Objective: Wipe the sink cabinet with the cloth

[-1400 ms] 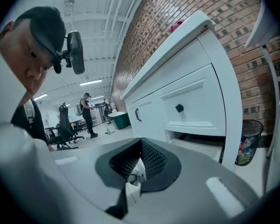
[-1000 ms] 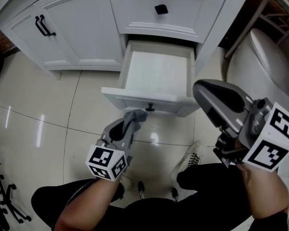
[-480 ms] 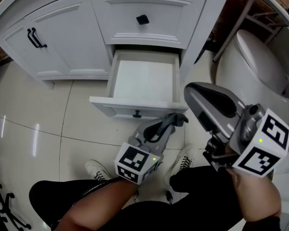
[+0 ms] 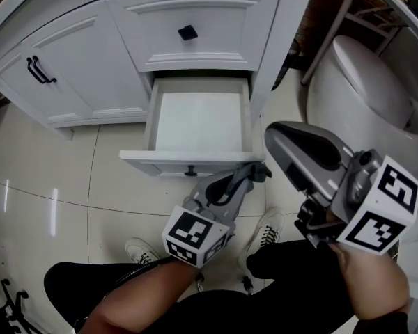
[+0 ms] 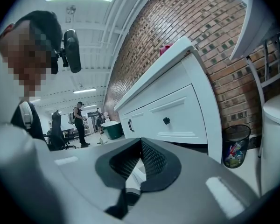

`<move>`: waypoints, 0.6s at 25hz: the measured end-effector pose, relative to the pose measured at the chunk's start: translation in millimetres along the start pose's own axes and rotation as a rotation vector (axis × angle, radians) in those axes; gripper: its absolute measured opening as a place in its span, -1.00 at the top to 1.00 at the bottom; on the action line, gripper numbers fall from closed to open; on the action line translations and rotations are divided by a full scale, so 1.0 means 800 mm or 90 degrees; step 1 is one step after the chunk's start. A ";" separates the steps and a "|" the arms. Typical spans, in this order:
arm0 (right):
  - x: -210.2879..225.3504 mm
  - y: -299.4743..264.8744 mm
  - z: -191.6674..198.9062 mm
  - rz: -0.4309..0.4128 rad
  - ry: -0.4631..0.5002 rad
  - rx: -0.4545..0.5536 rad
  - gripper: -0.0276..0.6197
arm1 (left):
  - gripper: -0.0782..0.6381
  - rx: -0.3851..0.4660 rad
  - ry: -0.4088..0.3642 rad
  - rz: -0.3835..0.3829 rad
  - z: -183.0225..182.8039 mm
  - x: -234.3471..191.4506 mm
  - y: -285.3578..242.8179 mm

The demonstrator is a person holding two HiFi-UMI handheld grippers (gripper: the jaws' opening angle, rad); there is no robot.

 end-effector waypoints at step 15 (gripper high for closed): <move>-0.001 -0.030 0.002 -0.033 0.000 -0.023 0.90 | 0.67 0.005 0.036 -0.092 0.006 -0.069 0.054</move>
Point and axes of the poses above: the fingertips, and each gripper's own axes: y backward along the fingers, x to its right, z out of its underside, the point moved 8 cm from there along y, backward along the fingers, and after that the axes turned 15 degrees about -z, right-handed, at the moved point
